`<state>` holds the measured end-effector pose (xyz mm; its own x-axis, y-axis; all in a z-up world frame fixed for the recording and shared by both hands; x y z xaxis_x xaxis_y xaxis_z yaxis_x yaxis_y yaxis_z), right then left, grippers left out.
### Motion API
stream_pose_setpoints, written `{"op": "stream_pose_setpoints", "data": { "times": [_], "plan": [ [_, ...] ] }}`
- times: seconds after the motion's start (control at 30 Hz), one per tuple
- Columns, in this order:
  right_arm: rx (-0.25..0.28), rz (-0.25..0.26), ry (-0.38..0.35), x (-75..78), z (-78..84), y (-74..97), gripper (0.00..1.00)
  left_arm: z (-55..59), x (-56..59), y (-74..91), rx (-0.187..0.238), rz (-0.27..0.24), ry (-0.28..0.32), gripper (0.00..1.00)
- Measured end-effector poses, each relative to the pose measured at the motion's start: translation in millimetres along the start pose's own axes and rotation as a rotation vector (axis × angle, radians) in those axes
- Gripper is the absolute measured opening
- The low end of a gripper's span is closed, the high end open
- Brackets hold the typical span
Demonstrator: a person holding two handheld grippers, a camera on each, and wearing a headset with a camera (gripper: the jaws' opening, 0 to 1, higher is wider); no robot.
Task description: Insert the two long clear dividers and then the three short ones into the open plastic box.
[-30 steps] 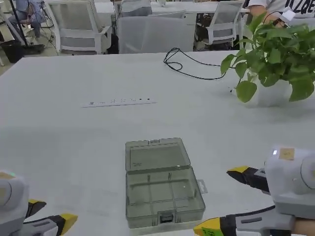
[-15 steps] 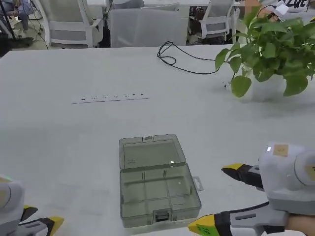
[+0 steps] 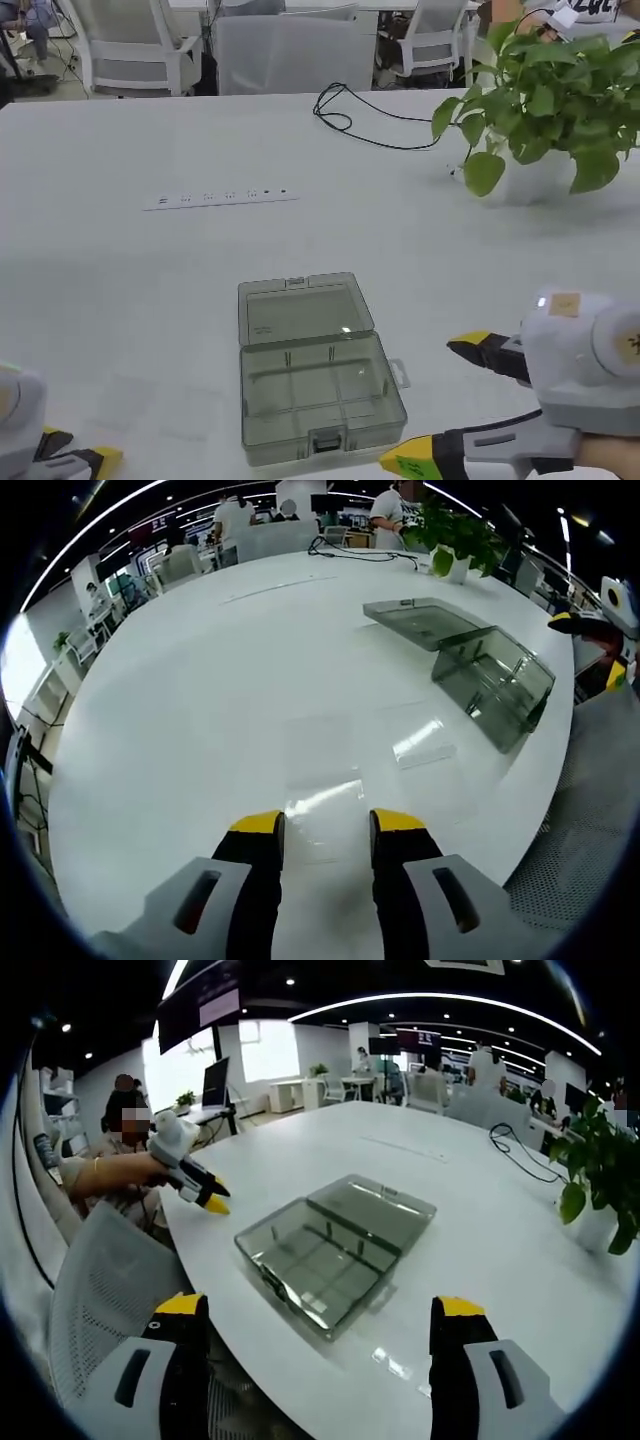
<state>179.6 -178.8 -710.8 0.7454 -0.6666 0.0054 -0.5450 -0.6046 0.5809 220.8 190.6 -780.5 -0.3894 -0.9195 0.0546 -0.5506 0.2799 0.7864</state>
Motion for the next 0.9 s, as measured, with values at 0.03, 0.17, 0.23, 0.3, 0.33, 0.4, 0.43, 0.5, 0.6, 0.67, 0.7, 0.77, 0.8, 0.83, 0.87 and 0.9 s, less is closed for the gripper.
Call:
{"op": "stream_pose_setpoints", "data": {
  "times": [0.03,0.17,0.23,0.3,0.33,0.4,0.43,0.5,0.6,0.67,0.7,0.77,0.8,0.83,0.87,0.9],
  "plan": [
    [0.0,-0.001,0.001,-0.2,-0.1,0.0,0.92,-1.0,-0.6,-0.2,-0.006,0.002,0.0,0.33],
    [-0.004,0.0,0.004,-0.9,-0.1,-0.3,0.91,-4.7,-1.3,-1.2,-0.036,0.007,-0.01,0.33],
    [-0.007,0.0,0.004,-1.4,0.0,-0.4,0.91,-6.3,-2.1,-1.7,-0.051,0.008,-0.008,0.33],
    [-0.008,0.001,0.005,-1.7,-0.1,-0.5,0.91,-7.2,-2.3,-1.8,-0.062,0.007,-0.007,0.33],
    [-0.009,0.002,0.005,-1.8,-0.1,-0.5,0.91,-7.8,-2.6,-2.0,-0.068,0.007,-0.008,0.33],
    [-0.015,0.005,0.006,-2.0,0.3,-0.5,0.9,-8.0,-2.6,-2.2,-0.078,0.006,-0.009,0.33],
    [-0.02,0.015,0.006,-1.2,0.8,-0.4,0.89,-8.1,-2.8,-2.6,-0.083,0.006,-0.008,0.33],
    [-0.022,0.027,0.003,-0.2,1.3,-0.1,0.87,-7.4,-2.4,-2.1,-0.086,0.005,-0.012,0.33],
    [-0.037,0.044,-0.009,2.1,2.9,0.4,0.85,-6.8,-2.5,-1.6,-0.094,-0.002,-0.004,0.32],
    [-0.052,0.057,-0.009,3.2,4.7,1.1,0.83,-5.7,-2.1,-0.8,-0.098,-0.011,0.004,0.32],
    [-0.053,0.058,-0.011,3.2,5.1,1.3,0.83,-5.5,-1.9,-0.6,-0.099,-0.013,0.002,0.32],
    [-0.056,0.059,-0.017,3.1,6.1,1.6,0.83,-5.3,-1.6,0.7,-0.103,-0.023,0.005,0.32],
    [-0.058,0.06,-0.019,2.8,6.4,1.8,0.83,-5.1,-1.8,0.9,-0.103,-0.025,0.009,0.31],
    [-0.06,0.061,-0.019,2.9,6.7,1.9,0.82,-5.2,-2.3,1.0,-0.101,-0.026,0.014,0.31],
    [-0.064,0.065,-0.02,3.2,7.2,2.0,0.82,-4.7,-3.0,1.2,-0.096,-0.028,0.025,0.31],
    [-0.065,0.067,-0.024,3.5,7.6,2.0,0.82,-4.4,-3.5,1.4,-0.093,-0.028,0.03,0.31]
  ]
}}
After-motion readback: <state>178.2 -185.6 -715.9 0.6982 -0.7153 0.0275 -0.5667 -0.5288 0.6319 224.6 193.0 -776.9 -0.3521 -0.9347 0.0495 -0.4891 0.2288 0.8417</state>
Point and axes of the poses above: the centre of the closed fingertips' face, and the gripper's own axes: y roughly backward along the fingers, x roughly to its right, z roughly out of its underside, the point moved 8 cm from there along y, roughly backward along the fingers, and after that the axes turned 5 degrees about y, right-handed, at the moved point
